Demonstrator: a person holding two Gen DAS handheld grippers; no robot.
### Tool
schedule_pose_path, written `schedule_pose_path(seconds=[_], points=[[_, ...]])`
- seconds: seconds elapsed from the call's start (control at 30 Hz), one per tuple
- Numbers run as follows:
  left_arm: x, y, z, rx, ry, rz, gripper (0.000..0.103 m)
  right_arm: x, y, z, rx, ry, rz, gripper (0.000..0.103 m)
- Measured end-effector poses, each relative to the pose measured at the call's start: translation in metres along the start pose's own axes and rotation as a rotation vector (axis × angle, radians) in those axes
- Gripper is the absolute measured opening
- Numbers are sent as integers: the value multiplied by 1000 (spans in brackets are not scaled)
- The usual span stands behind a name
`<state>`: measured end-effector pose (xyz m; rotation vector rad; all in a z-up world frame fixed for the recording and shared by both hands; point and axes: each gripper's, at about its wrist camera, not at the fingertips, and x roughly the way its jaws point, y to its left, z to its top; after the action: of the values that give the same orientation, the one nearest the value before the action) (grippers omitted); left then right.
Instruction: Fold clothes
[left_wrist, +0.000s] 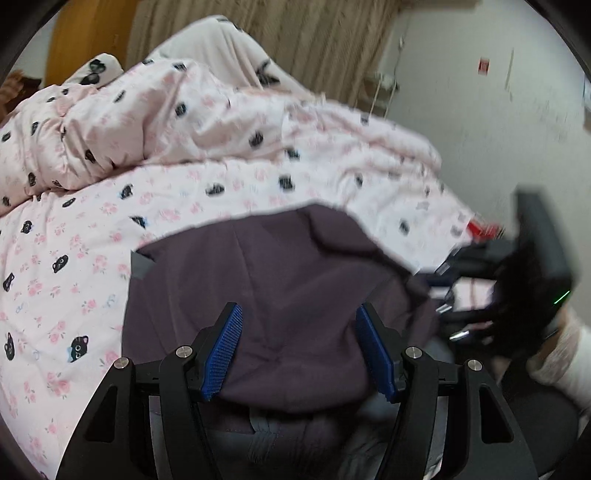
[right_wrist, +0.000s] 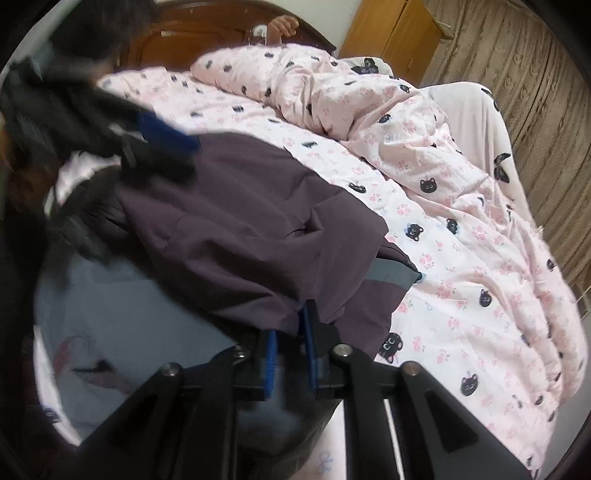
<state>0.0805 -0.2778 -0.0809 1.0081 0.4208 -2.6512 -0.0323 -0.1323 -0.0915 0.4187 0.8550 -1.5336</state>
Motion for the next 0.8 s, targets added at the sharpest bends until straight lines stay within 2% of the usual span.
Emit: schedule_pose_path(seconds=[0.1, 0.23, 0.3, 0.4, 0.47, 0.57, 0.67, 0.8], points=[[9, 0, -5, 13, 31, 16, 59, -17, -8, 1, 50, -39, 83, 22], [13, 1, -8, 20, 46, 22, 59, -38, -26, 6, 171, -133, 210, 24], [15, -1, -9, 30, 50, 22, 59, -45, -36, 11, 239, -183, 274, 32], [18, -6, -11, 51, 55, 26, 59, -46, -38, 20, 285, -222, 281, 35], [19, -8, -11, 59, 59, 27, 59, -40, -34, 24, 281, -206, 283, 35], [19, -7, -12, 60, 64, 28, 59, -20, -20, 26, 238, -138, 275, 35], [21, -3, -16, 65, 82, 39, 59, 2, -10, 18, 184, -47, 239, 34], [28, -2, -21, 94, 106, 53, 59, 20, -13, 6, 190, 19, 234, 35]])
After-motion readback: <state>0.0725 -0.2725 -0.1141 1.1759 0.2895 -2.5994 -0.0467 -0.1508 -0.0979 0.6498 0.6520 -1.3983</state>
